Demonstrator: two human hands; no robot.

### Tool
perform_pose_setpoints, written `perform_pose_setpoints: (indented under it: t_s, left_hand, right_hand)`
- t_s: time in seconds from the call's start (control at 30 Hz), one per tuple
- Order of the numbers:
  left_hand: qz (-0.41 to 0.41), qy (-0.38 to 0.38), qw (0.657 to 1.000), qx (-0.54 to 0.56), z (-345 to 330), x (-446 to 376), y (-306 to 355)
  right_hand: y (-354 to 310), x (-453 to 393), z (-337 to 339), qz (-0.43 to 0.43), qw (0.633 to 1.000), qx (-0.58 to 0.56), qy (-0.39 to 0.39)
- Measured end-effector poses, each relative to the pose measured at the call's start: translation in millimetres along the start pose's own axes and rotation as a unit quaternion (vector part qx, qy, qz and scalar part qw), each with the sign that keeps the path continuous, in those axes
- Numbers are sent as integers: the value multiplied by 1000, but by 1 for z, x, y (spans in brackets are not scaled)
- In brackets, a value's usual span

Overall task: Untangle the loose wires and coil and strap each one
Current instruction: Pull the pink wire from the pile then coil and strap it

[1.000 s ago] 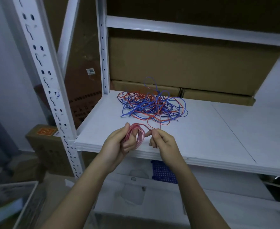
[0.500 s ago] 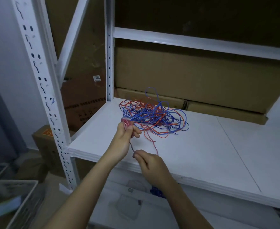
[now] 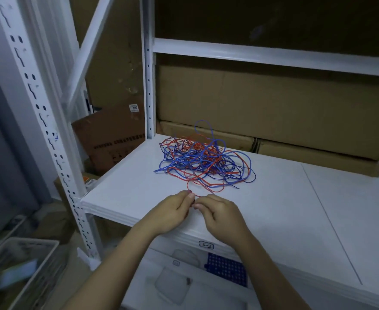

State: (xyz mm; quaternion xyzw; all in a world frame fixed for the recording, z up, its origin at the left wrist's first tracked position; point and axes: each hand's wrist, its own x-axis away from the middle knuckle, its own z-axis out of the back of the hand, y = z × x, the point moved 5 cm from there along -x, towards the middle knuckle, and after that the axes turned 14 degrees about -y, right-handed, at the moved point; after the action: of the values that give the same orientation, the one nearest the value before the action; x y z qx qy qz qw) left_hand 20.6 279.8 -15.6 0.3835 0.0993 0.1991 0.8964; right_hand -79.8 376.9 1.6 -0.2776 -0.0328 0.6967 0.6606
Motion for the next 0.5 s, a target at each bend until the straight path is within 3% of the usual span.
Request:
perform_pose_setpoints:
  t_s: [0.1, 0.23, 0.5]
  left_hand:
    - [18, -28, 998, 62, 1, 2, 10]
    - [-26, -75, 978, 194, 6, 6, 22]
    - [-76, -83, 954, 276, 26, 6, 33]
  right_hand:
    - [7, -5, 9, -21, 999, -36, 20]
    - [16, -15, 14, -82, 954, -288, -13]
    - [14, -30, 35, -51, 931, -360, 17]
